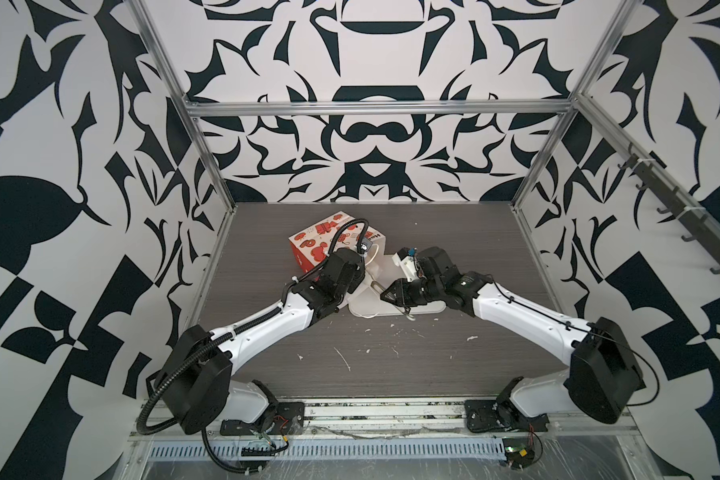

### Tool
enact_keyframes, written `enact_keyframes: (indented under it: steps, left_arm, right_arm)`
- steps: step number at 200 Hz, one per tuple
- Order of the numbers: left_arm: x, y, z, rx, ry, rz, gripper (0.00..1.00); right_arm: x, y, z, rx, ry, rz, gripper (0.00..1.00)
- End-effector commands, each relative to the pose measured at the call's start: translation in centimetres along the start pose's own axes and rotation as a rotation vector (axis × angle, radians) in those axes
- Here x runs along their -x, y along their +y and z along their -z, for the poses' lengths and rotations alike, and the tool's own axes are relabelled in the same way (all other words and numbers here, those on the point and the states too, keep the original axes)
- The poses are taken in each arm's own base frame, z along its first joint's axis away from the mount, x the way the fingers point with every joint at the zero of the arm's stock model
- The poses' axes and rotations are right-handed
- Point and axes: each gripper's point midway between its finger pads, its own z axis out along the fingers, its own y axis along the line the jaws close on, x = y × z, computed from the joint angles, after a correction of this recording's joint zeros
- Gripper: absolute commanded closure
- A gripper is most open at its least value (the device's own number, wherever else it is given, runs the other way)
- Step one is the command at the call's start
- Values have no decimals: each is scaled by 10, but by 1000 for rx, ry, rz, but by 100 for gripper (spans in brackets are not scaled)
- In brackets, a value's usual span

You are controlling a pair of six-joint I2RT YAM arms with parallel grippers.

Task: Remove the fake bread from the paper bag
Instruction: 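Pull the yellow bread out of the bag with the right gripper's tongs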

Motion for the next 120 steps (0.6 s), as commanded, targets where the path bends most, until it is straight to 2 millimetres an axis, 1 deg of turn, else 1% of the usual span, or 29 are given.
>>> enact_keyframes:
  steps: [1, 33, 46, 68, 92, 120]
  left_arm:
    - [15, 8, -1, 46, -45, 36, 100]
    - [15, 10, -2, 61, -54, 57, 100]
    - [16, 11, -2, 66, -61, 72, 100]
    - [18, 15, -4, 93, -68, 94, 100]
    - [17, 17, -7, 117, -64, 91, 100]
    - [12, 19, -9, 136, -63, 90, 100]
  right_arm:
    - [7, 13, 20, 66, -48, 0, 76]
    - [-6, 9, 42, 51, -43, -19, 76]
    - [-10, 9, 55, 38, -52, -17, 76]
    - [-19, 2, 77, -16, -60, -10, 76]
    - [-27, -9, 99, -87, -76, -11, 76]
    - [-40, -26, 113, -171, -56, -35, 76]
